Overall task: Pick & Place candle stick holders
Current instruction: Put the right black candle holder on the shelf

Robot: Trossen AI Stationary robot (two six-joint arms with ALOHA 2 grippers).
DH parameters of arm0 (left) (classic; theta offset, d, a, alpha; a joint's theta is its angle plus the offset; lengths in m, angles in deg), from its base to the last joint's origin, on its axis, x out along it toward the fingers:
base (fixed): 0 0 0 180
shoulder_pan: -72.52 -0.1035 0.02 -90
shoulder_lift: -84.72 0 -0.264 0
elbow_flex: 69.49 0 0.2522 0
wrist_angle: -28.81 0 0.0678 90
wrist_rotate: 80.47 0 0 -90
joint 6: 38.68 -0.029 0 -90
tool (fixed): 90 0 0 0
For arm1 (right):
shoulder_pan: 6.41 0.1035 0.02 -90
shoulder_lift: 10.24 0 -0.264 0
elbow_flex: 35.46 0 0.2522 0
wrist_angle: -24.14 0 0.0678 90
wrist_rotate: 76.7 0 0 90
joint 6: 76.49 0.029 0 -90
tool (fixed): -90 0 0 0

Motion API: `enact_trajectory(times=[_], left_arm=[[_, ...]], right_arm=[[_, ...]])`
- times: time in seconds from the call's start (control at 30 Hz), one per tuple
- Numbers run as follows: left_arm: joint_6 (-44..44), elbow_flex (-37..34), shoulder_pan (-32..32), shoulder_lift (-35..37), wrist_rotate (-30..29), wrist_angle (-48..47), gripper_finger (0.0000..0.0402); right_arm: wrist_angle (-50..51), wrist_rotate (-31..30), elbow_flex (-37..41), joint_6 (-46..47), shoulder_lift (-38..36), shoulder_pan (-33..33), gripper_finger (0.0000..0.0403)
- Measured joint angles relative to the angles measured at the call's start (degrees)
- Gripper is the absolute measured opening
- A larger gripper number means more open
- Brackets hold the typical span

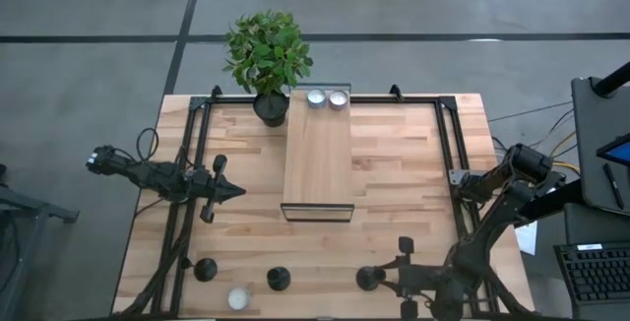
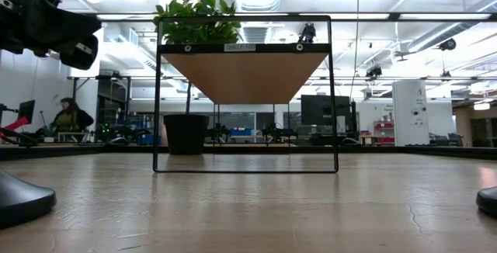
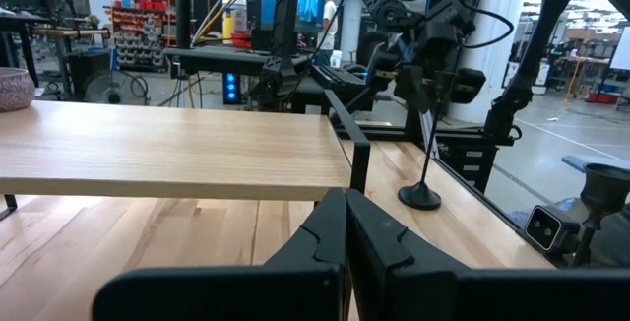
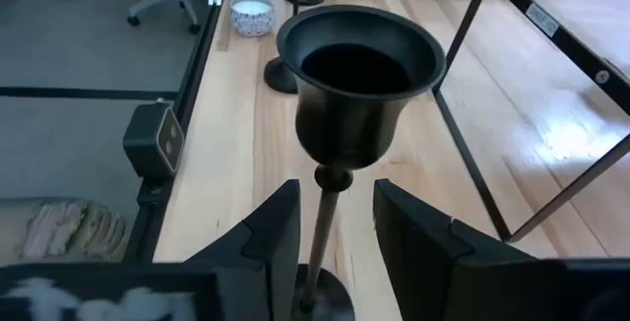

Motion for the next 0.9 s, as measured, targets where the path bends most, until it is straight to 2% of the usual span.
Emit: enact_trajectory(times=[0.3,0.73,0.9], left_arm=[[0.00,0.00,-0.01,0.00,0.00,-0.01,0.0000],[0.00,0.00,0.00,0.00,0.00,-0.01,0.0000],[0.00,0.00,0.01,0.00,0.00,-0.01,0.0000]], right_arm=[[-0.20,0.00,0.00,0.15,0.06,0.00,0.0093],[-0.20,-1.21,0.00,-0.45,0.11,-0.09,0.0017],[-0.03,-2.88,-0.70,-3.40,-0.24,-0.37,0.0014]])
